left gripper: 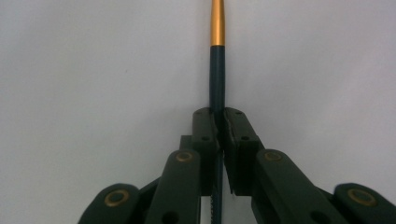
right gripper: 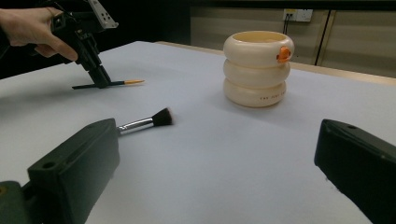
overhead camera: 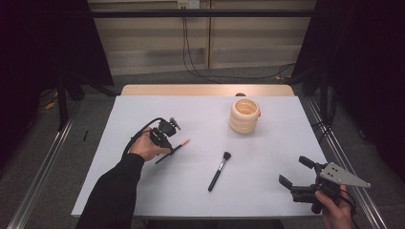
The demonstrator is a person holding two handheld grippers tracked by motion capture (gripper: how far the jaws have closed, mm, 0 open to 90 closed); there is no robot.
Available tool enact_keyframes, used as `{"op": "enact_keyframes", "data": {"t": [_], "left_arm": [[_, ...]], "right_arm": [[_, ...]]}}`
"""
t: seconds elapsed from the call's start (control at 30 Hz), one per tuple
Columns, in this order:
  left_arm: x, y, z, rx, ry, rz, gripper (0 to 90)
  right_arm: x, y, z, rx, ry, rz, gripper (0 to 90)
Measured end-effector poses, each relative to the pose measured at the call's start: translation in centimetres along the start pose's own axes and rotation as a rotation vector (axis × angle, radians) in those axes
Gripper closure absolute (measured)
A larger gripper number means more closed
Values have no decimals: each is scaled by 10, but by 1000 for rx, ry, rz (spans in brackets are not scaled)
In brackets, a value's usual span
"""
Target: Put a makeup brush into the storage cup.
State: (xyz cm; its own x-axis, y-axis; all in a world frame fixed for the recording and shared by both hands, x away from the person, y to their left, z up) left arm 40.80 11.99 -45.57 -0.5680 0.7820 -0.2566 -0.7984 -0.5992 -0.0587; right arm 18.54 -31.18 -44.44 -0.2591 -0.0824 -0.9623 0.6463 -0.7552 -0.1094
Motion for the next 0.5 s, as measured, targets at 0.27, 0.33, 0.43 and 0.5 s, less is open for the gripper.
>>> {"op": "enact_keyframes", "data": {"t": [0.27, 0.33, 0.43, 0.5], "left_arm": [[5, -4, 3, 9, 17, 25, 840], [6, -4, 5, 10, 41, 30, 840], [7, -5, 8, 13, 45, 36, 840], [8, -5, 10, 10, 54, 41, 840]], "right_arm": [[0, 0, 0, -1, 0, -1, 0], [0, 1, 0, -1, -4, 9, 0], [0, 1, 0, 4, 1, 3, 0], [0, 1, 0, 0, -2, 4, 0]]}}
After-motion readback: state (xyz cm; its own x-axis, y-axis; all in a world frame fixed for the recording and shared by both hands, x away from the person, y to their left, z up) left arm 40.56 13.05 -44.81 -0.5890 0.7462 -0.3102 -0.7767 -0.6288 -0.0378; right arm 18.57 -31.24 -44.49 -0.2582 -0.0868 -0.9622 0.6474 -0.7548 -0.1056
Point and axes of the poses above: each handheld gripper's, and its own axes: z roughly backward along the jaws, x roughly out of its underside, y roughly to its right, the point moved 1 cm from there along -z, roughly forward along the jaws, and after that the axes turned 9 degrees about -x, right-handed, at the moved point
